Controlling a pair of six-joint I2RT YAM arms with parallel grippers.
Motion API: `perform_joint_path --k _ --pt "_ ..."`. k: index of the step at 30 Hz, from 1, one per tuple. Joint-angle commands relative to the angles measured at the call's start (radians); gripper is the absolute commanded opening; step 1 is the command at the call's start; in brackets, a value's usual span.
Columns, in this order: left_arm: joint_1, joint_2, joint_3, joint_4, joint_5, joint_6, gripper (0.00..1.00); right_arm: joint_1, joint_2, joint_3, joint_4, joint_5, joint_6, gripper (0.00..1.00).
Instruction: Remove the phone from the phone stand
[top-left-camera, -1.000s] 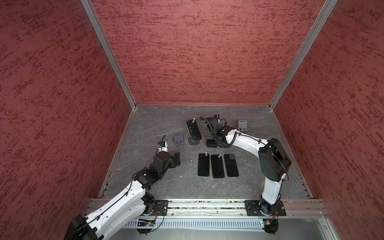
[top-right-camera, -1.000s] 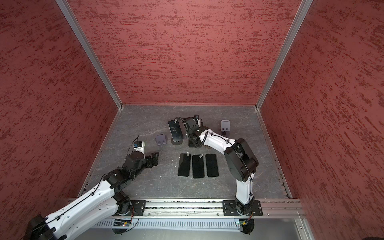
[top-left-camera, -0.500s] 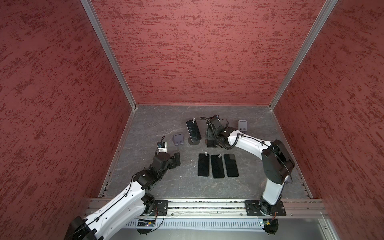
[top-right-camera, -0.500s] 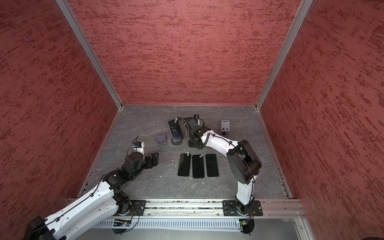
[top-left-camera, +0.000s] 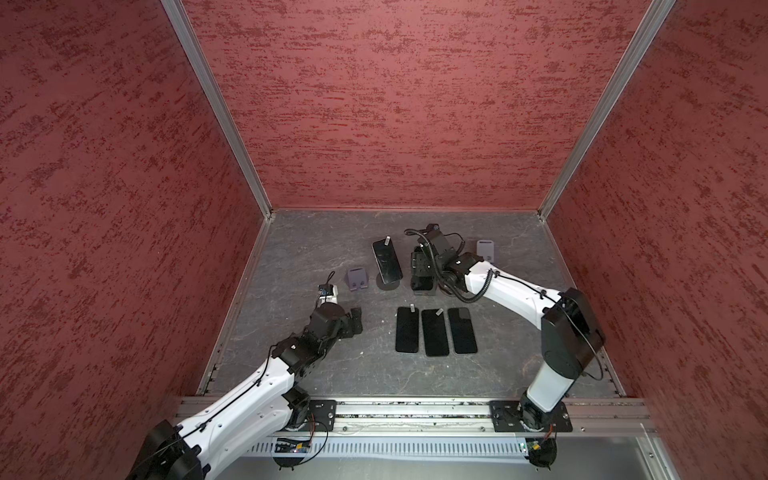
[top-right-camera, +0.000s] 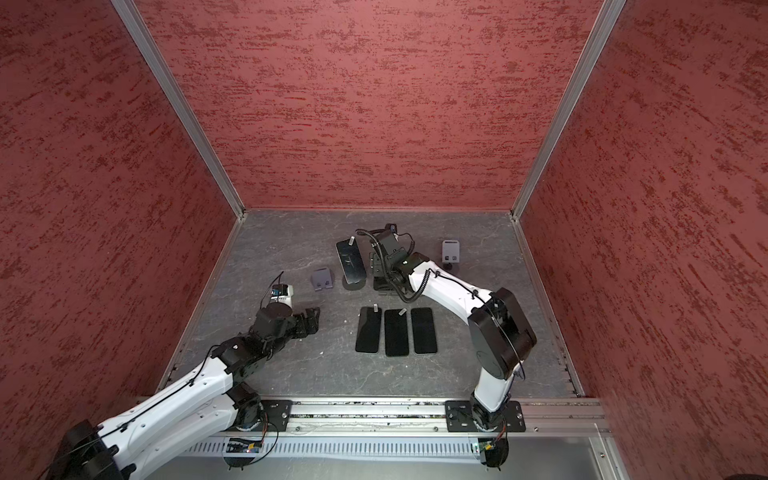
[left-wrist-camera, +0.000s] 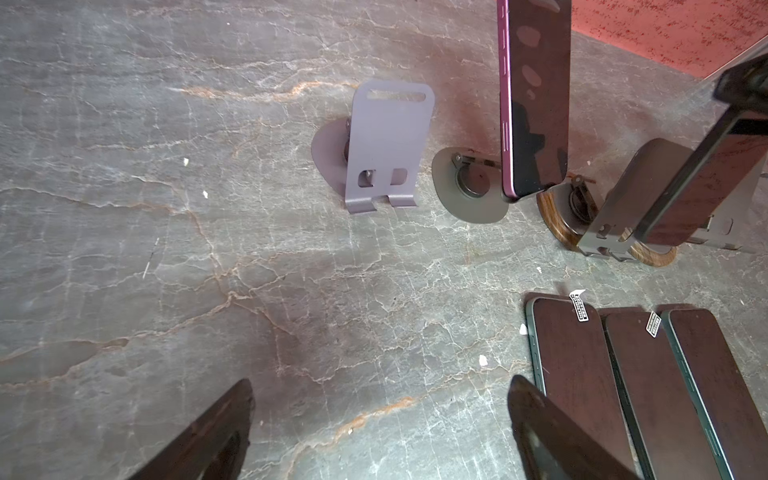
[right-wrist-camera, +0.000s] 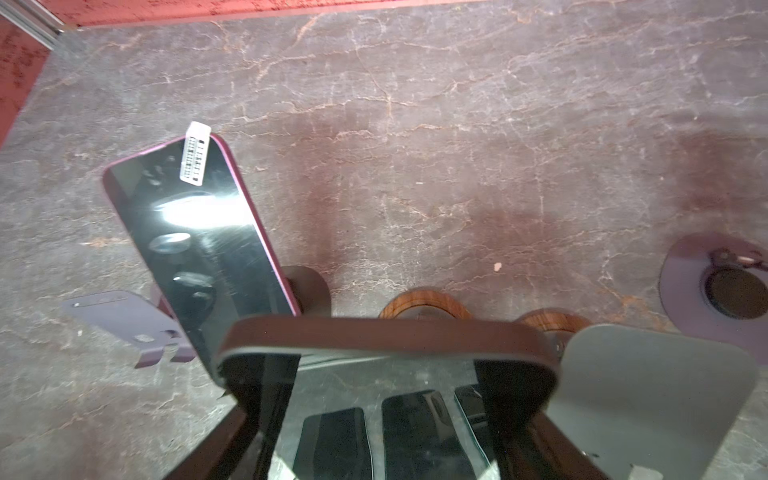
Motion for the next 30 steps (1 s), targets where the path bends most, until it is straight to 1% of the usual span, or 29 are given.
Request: perform_joint_path --k 1,5,14,21,22,25,30 --pt "0.005 0.014 0.022 0.045 0.019 -0.007 0.95 0.007 -0.070 0.002 -0.035 -0.024 -0.008 0.51" --pt "0.005 0.040 0.027 0.070 0.032 -0.007 0.95 0.007 -0.107 -0.005 -0.096 -0.033 -0.020 0.51" --pt "0.000 0.089 0.044 0.116 0.068 -0.002 0.95 0.005 -0.181 -0.077 -0.211 -0.024 -0.028 0.51" --pt "-0.009 0.113 0.046 0.141 0.081 -0.010 0.95 -0.008 -0.266 -0.169 -0.244 -0.035 -0.022 0.52" --pt "-0.012 0.115 0.047 0.143 0.081 -0.012 0.95 -0.011 -0.306 -0.183 -0.251 -0.031 -0.023 0.52" --pt "-0.022 0.118 0.050 0.146 0.077 -0.018 0.95 -0.028 -0.352 -0.220 -0.275 -0.020 -0.022 0.52" --pt "-0.045 0.117 0.053 0.171 0.061 -0.024 0.95 -0.085 -0.422 -0.302 -0.273 -0.020 -0.013 0.52"
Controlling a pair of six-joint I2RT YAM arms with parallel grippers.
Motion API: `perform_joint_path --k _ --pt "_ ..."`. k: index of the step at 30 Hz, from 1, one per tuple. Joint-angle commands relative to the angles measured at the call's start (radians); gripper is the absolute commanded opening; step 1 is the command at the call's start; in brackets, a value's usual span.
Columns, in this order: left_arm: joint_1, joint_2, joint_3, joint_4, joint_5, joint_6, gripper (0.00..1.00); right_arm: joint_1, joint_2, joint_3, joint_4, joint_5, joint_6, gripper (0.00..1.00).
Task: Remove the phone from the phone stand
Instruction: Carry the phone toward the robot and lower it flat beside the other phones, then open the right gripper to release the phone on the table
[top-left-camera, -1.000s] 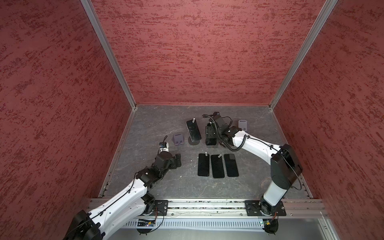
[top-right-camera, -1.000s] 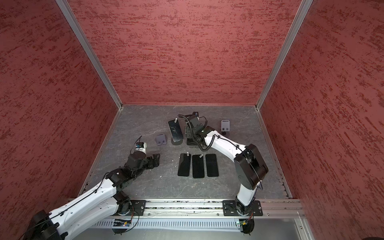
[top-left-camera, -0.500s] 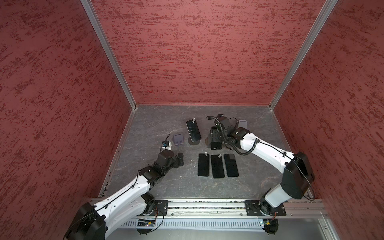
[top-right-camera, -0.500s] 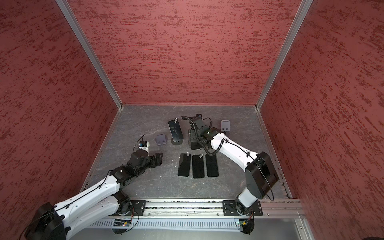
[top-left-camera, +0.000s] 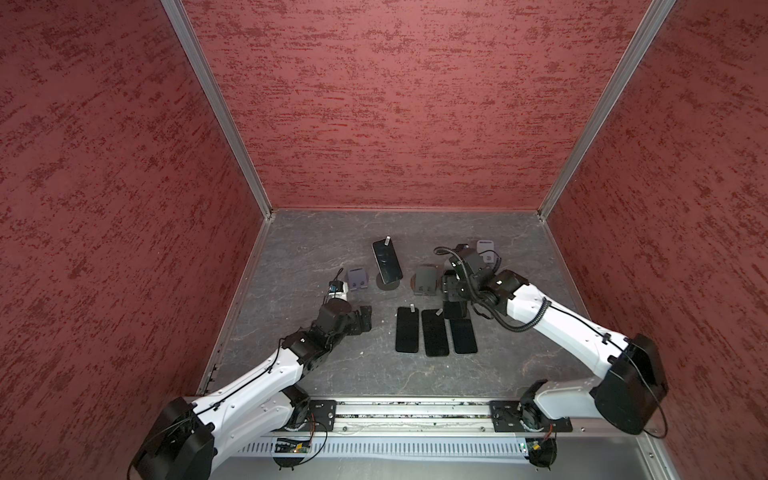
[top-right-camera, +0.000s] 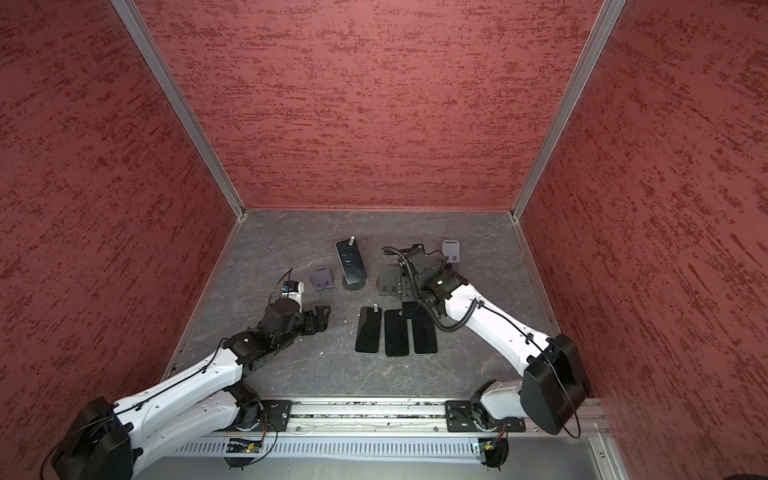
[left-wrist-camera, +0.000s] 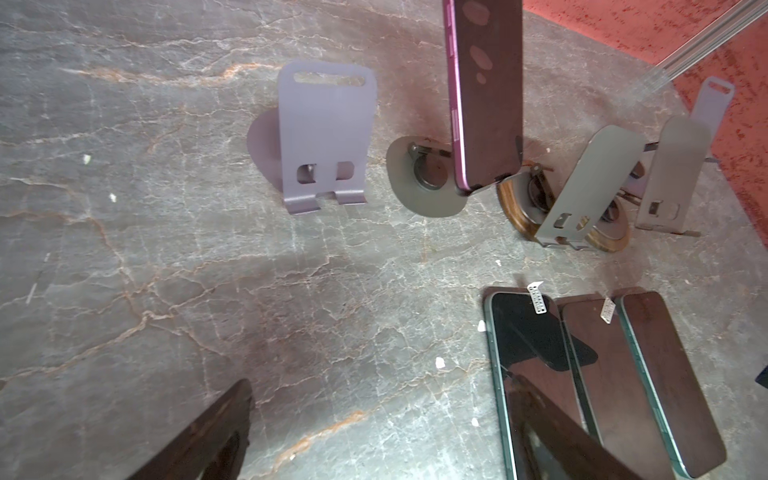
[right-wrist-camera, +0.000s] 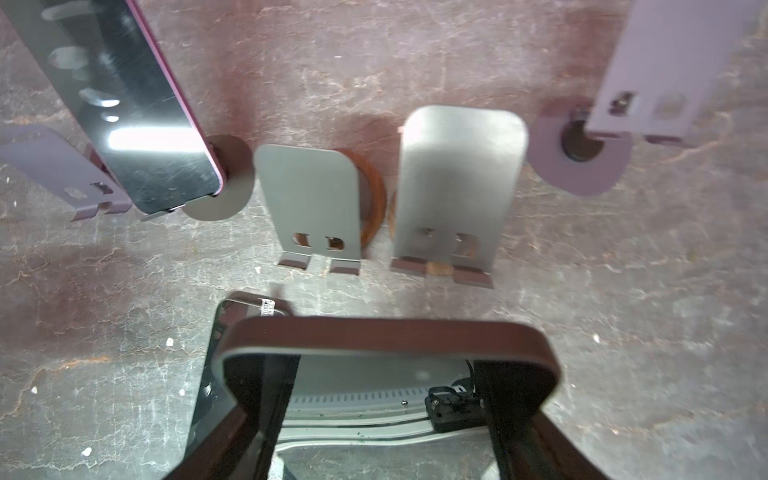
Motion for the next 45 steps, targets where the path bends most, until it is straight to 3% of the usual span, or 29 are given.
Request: perform_joint_path --k 1,18,24,45 --pt "-0.011 0.002 0.035 0.048 -0.007 -0.008 0.95 -0.041 -0.048 -0.040 -0.004 0.006 0.010 0.52" --pt "-0.028 0.031 0.044 0.062 -0.034 0.001 0.95 -0.253 0.034 -0.152 0.016 0.070 -0.091 0.54" --pt "-0.028 0.023 0.043 0.056 -0.045 0.004 0.95 -0.274 0.070 -0.162 0.021 0.100 -0.128 0.54" --pt "-0.028 0.025 0.068 -0.006 -0.063 0.002 0.95 -0.297 0.258 -0.206 0.149 0.042 -0.145 0.58"
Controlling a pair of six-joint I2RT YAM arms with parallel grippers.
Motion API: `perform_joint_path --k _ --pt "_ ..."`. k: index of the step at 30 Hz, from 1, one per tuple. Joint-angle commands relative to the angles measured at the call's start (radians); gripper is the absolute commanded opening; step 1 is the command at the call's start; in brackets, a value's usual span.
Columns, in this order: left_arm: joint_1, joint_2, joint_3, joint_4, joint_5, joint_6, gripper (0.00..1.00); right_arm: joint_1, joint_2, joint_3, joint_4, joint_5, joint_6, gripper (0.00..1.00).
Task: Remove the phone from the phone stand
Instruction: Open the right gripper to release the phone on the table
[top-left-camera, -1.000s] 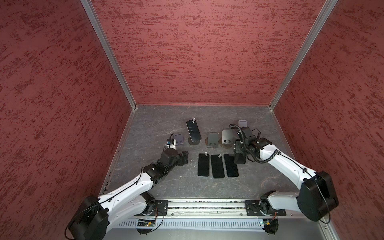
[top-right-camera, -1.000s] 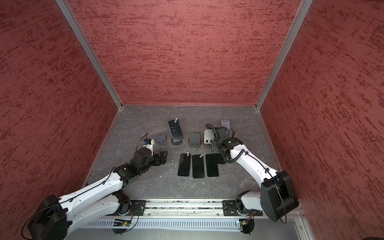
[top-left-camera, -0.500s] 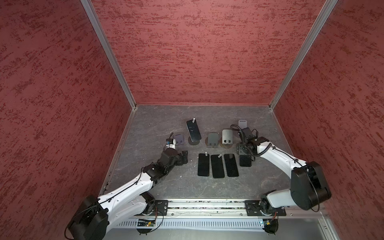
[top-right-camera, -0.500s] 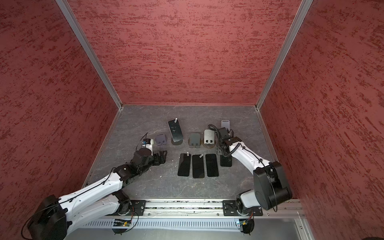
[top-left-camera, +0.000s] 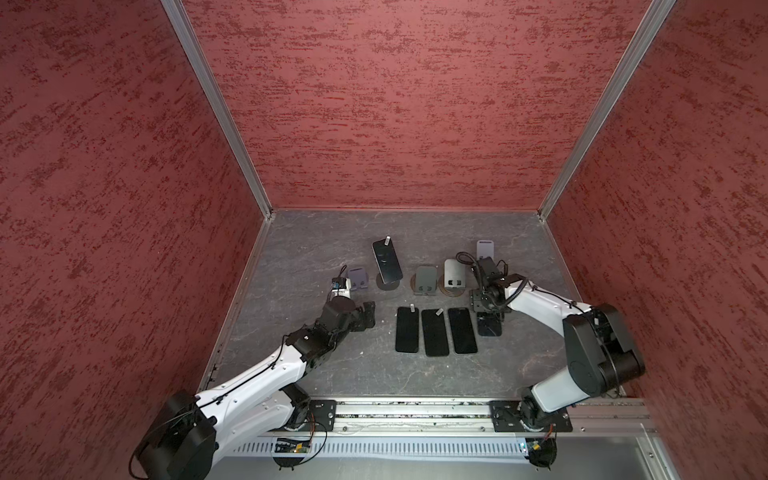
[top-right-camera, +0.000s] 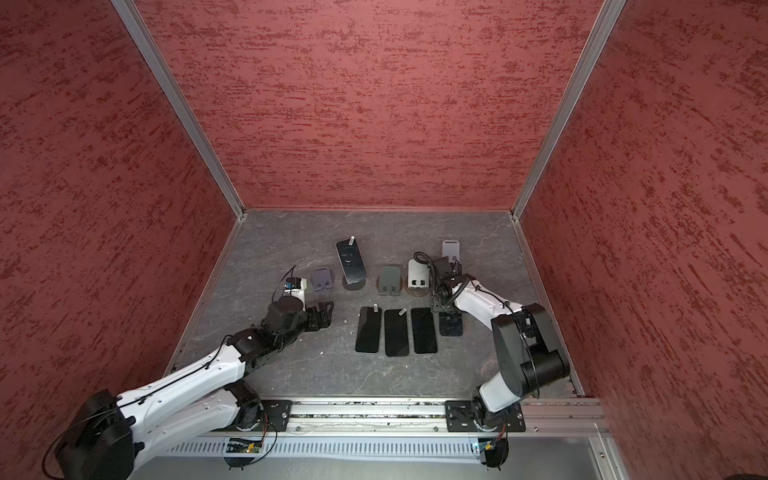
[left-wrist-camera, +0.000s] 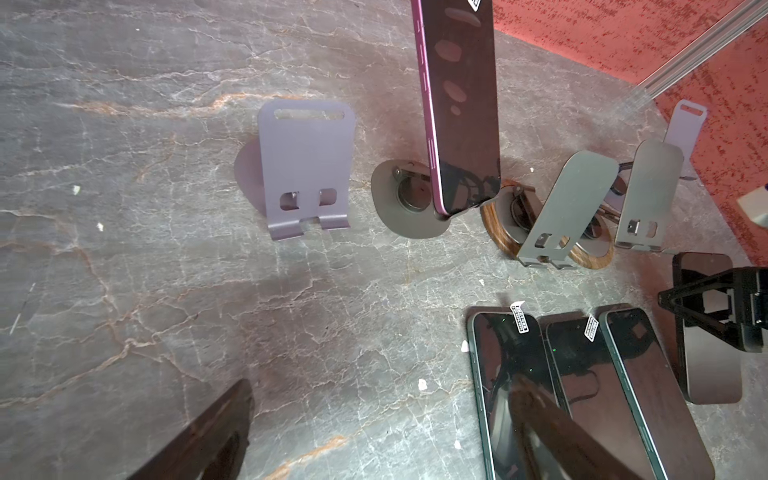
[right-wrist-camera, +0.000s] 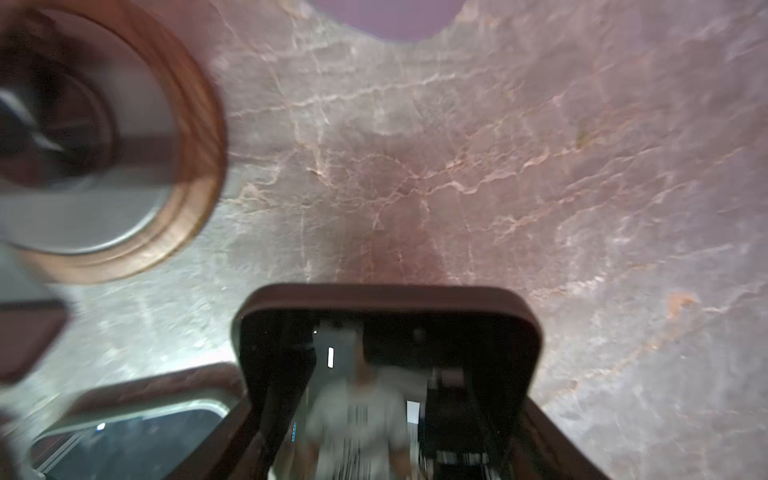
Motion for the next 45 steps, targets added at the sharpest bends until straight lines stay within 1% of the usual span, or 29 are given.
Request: perform_joint_path --k 1,11,16,20,29,45 --pt "-0.003 -0.013 0.034 -0.031 -0.021 0.005 0.95 -0.012 0.033 -0.019 0.048 -0.009 -0.006 0.59" --pt "-0.002 -0.014 0.040 -0.040 -0.025 -0.004 0.95 -0.019 0.077 -0.018 0.060 -0.033 -0.015 0.62" --pt "-0.004 -0.009 0.041 -0.039 -0.023 -0.005 0.95 -0.019 0.083 -0.016 0.045 -0.035 -0.009 0.67" --pt "-0.004 -0.007 0.041 -0.037 -0.023 -0.003 0.95 -0.019 0.083 -0.010 0.028 -0.029 0.005 0.69" --pt "-0.004 -0.009 0.036 -0.041 -0.022 -0.001 0.95 -0.019 0.099 0.008 -0.014 -0.072 0.023 0.77" --pt "-0.004 0.004 0.043 -0.031 -0.022 -0.003 0.95 -0.020 0.129 0.025 -0.025 -0.077 0.004 0.80"
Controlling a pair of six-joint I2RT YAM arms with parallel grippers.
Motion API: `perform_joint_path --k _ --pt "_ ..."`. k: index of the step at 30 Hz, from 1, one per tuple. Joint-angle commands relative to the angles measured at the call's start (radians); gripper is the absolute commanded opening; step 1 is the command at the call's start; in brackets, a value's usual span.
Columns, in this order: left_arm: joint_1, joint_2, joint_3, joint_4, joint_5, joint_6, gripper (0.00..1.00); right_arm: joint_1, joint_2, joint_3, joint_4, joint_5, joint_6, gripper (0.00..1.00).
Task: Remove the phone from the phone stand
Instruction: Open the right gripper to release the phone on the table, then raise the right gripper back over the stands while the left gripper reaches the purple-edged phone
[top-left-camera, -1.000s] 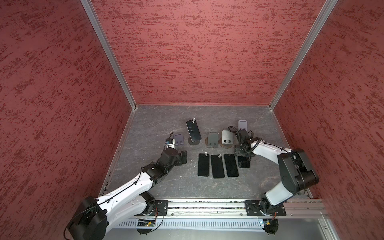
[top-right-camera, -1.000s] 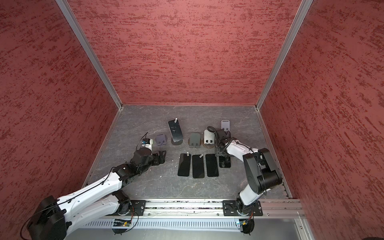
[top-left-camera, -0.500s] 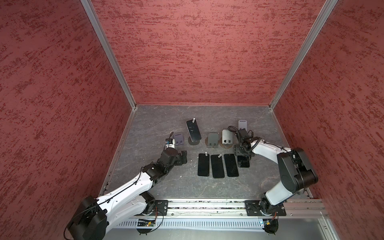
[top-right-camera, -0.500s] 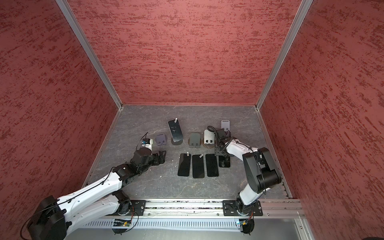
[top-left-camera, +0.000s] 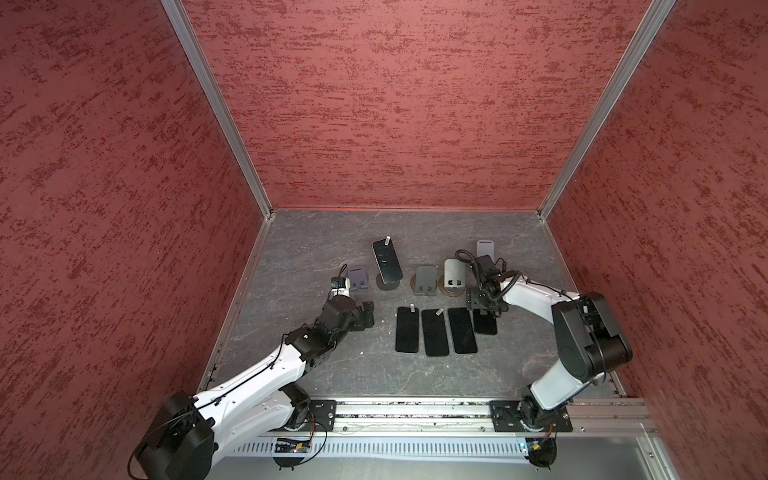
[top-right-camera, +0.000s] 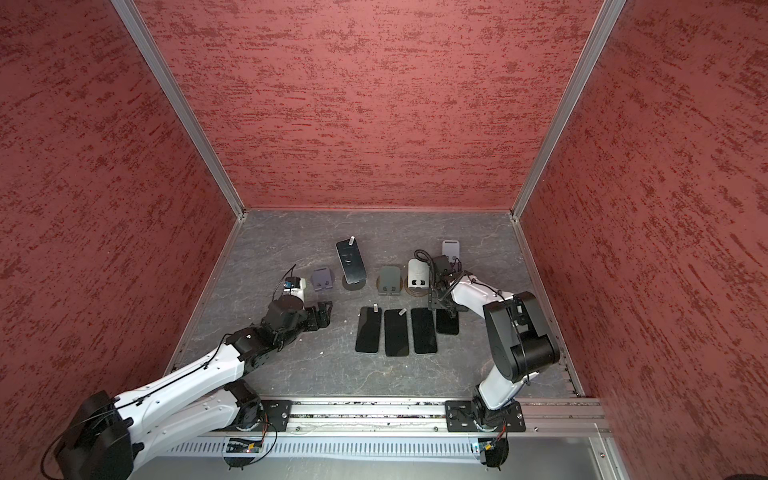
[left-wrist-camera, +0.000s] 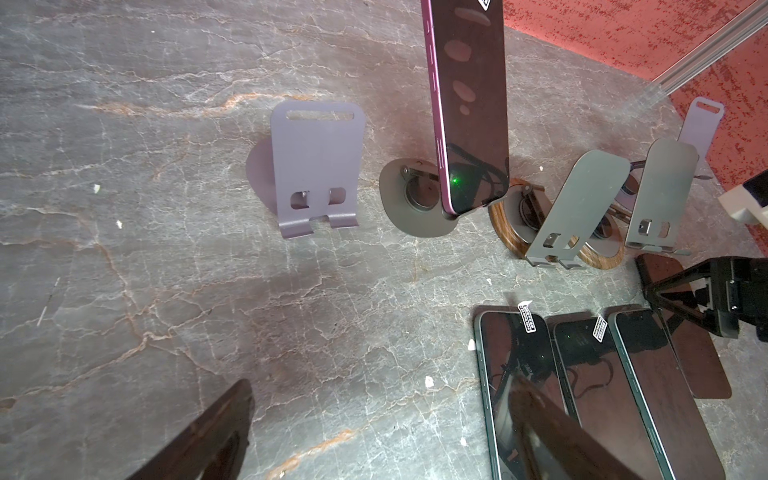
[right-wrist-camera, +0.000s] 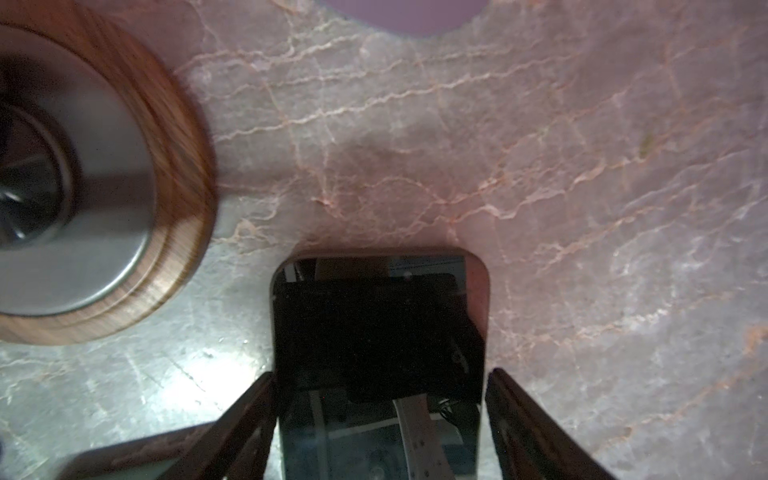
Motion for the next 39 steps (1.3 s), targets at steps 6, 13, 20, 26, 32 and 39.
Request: perform_joint_path --k 6,13,20,26,32,39 --pt "-0.003 0.031 0.041 0.006 0.004 0.002 0.95 -0.002 0.027 -0.004 -0.054 -0.010 0.002 0.81" --pt "-0.009 0.049 0.055 0.001 0.005 0.003 0.95 -0.002 -0.039 0.011 -0.046 -0.015 0.014 0.82" --pt "-0.014 0.055 0.073 -0.023 -0.006 0.006 0.96 -0.003 -0.170 0.010 -0.008 -0.035 0.029 0.84" --pt "-0.020 0.078 0.090 -0.038 -0.016 0.002 0.95 -0.003 -0.319 0.012 0.006 -0.039 0.034 0.86" --pt "-0.038 0.118 0.126 -0.054 -0.030 -0.007 0.95 -0.002 -0.392 -0.005 0.034 -0.068 0.038 0.97" --pt "-0.074 0.182 0.189 -0.095 -0.072 -0.046 0.95 -0.003 -0.445 -0.008 0.075 -0.083 0.028 0.99"
